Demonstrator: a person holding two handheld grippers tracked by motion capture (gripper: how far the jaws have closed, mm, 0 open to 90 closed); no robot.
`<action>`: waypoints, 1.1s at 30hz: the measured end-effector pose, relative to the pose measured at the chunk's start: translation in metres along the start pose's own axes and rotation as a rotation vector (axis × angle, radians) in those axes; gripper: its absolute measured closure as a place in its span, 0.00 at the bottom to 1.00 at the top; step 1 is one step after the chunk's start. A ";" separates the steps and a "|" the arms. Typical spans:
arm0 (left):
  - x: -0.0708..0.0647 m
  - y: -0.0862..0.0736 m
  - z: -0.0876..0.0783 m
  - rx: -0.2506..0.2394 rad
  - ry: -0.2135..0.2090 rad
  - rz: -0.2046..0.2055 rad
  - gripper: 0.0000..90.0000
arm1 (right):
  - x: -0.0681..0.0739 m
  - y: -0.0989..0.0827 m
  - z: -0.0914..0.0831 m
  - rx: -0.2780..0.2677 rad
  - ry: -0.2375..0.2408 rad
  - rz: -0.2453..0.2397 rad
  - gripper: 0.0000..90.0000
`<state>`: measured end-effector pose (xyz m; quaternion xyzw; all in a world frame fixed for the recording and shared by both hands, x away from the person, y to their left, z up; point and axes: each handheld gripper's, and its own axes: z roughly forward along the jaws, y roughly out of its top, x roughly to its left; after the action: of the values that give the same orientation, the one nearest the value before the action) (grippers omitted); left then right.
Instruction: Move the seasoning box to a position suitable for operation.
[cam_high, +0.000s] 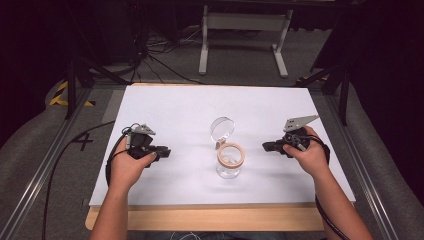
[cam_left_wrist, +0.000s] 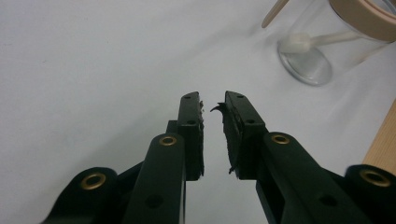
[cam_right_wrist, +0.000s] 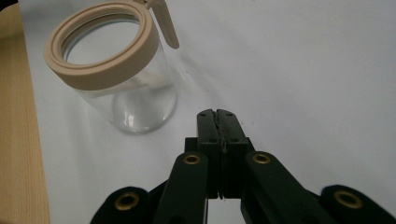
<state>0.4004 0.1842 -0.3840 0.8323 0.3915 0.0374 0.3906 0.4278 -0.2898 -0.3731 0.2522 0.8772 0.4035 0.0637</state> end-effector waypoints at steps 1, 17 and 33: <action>0.000 0.000 -0.001 -0.002 0.000 0.006 0.85 | 0.001 0.001 0.000 0.000 0.001 -0.004 1.00; -0.028 0.013 -0.008 0.012 -0.023 0.069 0.81 | 0.031 0.017 0.020 -0.024 0.117 -0.044 1.00; -0.037 0.016 -0.004 0.034 -0.037 0.096 0.79 | 0.033 0.015 0.045 0.031 0.032 -0.040 1.00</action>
<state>0.3833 0.1557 -0.3616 0.8573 0.3442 0.0339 0.3812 0.4191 -0.2347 -0.3893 0.2288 0.8893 0.3923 0.0537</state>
